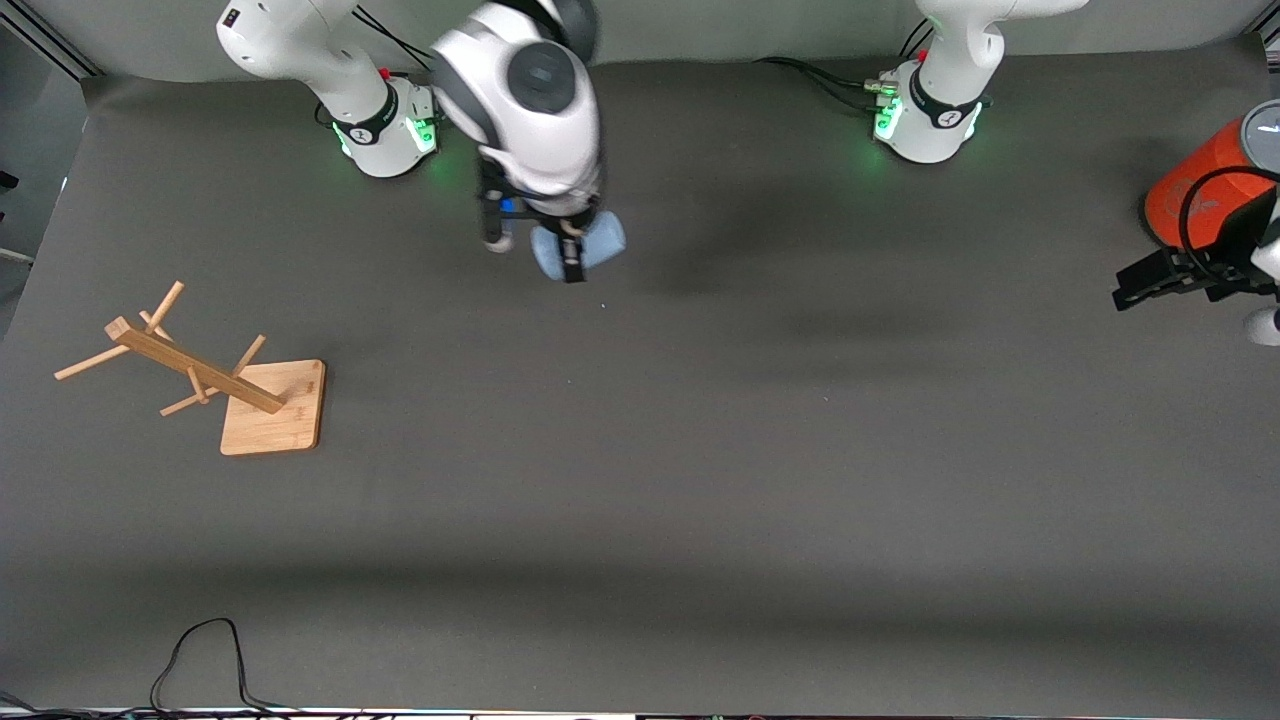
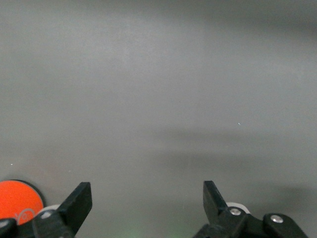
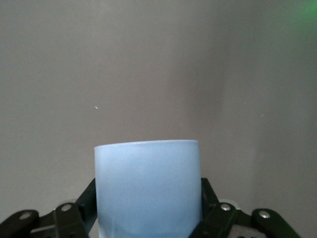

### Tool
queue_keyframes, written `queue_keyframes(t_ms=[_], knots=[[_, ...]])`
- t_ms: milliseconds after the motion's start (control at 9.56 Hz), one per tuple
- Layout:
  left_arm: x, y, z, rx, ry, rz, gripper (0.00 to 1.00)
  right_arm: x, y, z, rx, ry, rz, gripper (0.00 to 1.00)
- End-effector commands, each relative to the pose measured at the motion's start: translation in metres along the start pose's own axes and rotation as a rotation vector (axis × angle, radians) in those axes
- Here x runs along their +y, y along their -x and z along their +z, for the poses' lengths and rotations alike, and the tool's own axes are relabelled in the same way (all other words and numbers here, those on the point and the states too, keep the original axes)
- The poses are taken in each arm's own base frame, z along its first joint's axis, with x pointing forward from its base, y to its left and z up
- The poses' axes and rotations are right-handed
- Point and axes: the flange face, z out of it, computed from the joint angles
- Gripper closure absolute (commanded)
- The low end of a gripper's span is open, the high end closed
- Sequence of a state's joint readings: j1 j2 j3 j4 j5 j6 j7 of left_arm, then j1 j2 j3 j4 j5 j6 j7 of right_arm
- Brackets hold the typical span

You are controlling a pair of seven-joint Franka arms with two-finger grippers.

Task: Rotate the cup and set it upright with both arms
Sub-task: 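Carry the blue cup with the right gripper to the table middle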

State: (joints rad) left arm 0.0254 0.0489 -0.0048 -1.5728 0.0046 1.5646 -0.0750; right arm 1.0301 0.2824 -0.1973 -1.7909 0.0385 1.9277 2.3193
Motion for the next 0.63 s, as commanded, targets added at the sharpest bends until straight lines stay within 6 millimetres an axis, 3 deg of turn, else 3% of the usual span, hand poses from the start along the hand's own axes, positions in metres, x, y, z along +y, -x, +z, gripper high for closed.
queue_keyframes(t_ms=[0,209,523], knots=[[-0.002,-0.004,0.002,-0.005,-0.005,-0.004,0.00,-0.014,0.052,0.033,0.031,-0.030,0.097,0.47],[-0.016,-0.008,0.007,-0.011,0.003,-0.031,0.00,-0.013,0.100,0.083,0.084,-0.048,0.154,0.48],[-0.018,-0.020,0.028,-0.044,0.003,-0.036,0.00,-0.022,0.124,0.140,0.141,-0.052,0.206,0.49]])
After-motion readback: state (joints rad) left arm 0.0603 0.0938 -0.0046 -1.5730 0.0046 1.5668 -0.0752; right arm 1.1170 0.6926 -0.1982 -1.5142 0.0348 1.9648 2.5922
